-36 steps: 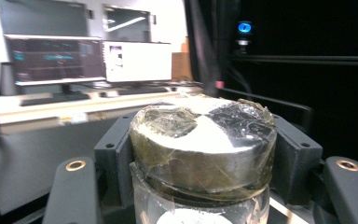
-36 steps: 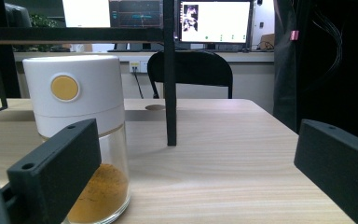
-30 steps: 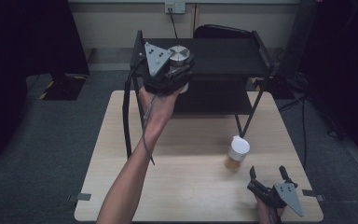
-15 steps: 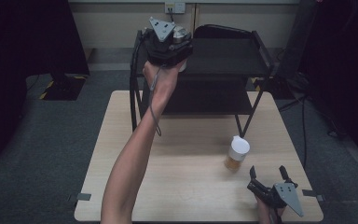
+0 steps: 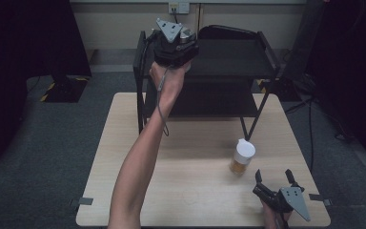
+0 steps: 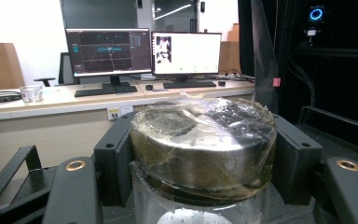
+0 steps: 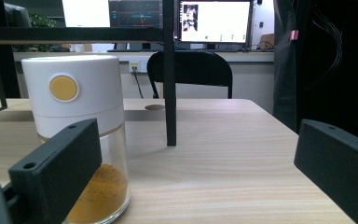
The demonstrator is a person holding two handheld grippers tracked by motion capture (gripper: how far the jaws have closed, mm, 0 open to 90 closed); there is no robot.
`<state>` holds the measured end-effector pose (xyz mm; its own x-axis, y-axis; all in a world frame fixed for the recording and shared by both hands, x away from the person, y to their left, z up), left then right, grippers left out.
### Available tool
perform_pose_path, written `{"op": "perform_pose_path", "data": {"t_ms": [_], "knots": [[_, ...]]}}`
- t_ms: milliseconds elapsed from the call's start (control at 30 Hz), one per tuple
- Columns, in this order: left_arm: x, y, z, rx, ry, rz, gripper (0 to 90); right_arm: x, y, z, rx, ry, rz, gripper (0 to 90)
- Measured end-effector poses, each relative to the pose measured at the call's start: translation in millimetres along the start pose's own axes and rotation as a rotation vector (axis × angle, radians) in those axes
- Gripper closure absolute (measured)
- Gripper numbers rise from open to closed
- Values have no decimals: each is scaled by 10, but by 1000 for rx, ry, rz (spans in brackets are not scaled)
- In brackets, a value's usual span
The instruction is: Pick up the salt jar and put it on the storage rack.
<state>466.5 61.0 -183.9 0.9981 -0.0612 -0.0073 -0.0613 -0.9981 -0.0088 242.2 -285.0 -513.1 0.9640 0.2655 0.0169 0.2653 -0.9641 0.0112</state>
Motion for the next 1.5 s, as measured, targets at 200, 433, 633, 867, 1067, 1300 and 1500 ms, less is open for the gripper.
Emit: {"op": "perform_pose_path", "data": {"t_ms": [200,433,633,867,1067,1300,1500], "knots": [[31,-53,22,2,13,67,269,0,-1,0,0,0,0,0],[-4,-118,-5,-31,28,57,0,-1,1,0,0,0,-3,0],[-91,-182,-9,-27,38,44,0,-1,1,0,0,0,-3,0],[-302,-165,40,39,82,49,0,-1,3,1,-2,1,-5,0],[-502,-193,96,74,75,85,0,-2,3,0,-2,0,-6,0],[-777,-264,244,25,85,115,0,-1,2,0,-2,0,-4,0],[-969,-327,420,-13,97,144,0,-2,2,0,-2,0,-5,0]]}}
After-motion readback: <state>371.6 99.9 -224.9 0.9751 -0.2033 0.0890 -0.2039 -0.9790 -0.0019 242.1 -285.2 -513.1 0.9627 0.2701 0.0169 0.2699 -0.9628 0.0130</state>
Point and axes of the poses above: each handheld gripper's, and its own axes: x roughly forward along the jaws, z roughly out of its underside, y roughly to its right, the point moved 10 cm from there along x, roughly forward along the jaws, and after that the axes turned 15 degrees about -z, right-handed, at the moved point
